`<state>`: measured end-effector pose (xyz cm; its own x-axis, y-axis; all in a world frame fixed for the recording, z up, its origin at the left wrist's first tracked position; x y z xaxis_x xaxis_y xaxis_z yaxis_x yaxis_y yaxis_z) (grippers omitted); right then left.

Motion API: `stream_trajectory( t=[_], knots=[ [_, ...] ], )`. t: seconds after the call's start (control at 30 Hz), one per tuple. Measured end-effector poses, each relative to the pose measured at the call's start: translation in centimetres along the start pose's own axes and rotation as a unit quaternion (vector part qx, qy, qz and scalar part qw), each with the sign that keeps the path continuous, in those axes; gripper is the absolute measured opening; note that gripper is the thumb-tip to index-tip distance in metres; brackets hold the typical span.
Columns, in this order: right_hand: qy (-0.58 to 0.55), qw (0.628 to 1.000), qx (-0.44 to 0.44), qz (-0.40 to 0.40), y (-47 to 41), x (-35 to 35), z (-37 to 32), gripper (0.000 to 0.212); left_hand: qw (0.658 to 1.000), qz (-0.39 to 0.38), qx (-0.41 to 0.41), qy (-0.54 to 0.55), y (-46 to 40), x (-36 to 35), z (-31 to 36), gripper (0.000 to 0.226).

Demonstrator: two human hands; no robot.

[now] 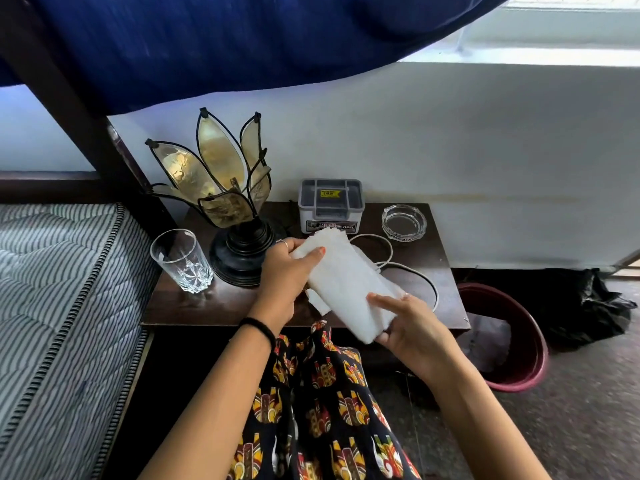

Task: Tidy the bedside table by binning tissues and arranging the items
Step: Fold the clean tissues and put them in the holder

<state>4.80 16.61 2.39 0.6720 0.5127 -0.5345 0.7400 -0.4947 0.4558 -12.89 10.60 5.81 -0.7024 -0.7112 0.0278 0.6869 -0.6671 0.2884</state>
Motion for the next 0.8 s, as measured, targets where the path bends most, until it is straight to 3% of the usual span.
stream_trajectory(
  t=[0.13, 0.27, 0.33, 0.5, 0.67, 0.8],
  knots=[
    [-0.075, 0.993, 0.028, 0.081, 0.0, 2.4, -1.1, 0.035, 0.992, -0.071, 0.072, 0.07, 0.4, -0.6, -1.3, 0.021],
    [-0.088, 0.994, -0.05, 0.046, 0.0, 2.2, -0.8, 0.058, 0.988, -0.112, 0.076, 0.071, 1.0, -1.1, -1.1, 0.037],
    [-0.051, 0.997, -0.062, 0.013, 0.1, 1.8, -1.2, 0.057, 0.988, -0.123, 0.073, 0.062, 1.1, -1.0, -0.9, 0.039],
    [0.077, 0.997, -0.026, -0.012, 0.3, 1.9, -3.5, 0.034, 0.979, -0.187, 0.069, 0.037, 1.5, -1.2, -0.3, 0.03],
    [0.134, 0.99, -0.02, -0.032, 0.3, 2.0, -4.9, 0.041, 0.975, -0.215, 0.05, 0.027, 1.6, -1.7, 0.6, 0.049],
    [0.151, 0.988, -0.012, -0.038, -0.1, 2.1, -5.8, 0.041, 0.973, -0.227, 0.033, 0.026, 1.5, -2.2, 0.9, 0.049]
  ],
)
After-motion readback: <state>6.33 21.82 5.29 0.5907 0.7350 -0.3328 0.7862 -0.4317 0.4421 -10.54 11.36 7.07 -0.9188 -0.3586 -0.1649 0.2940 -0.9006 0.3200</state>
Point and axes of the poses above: each hand's wrist, its own y-axis away from the middle knuckle, its own x-axis out of the back of the hand, z = x × y, the point moved 9 cm from there along -y, towards the middle knuckle, and after that the axes turned 5 degrees about -z, right-handed, at the moved point
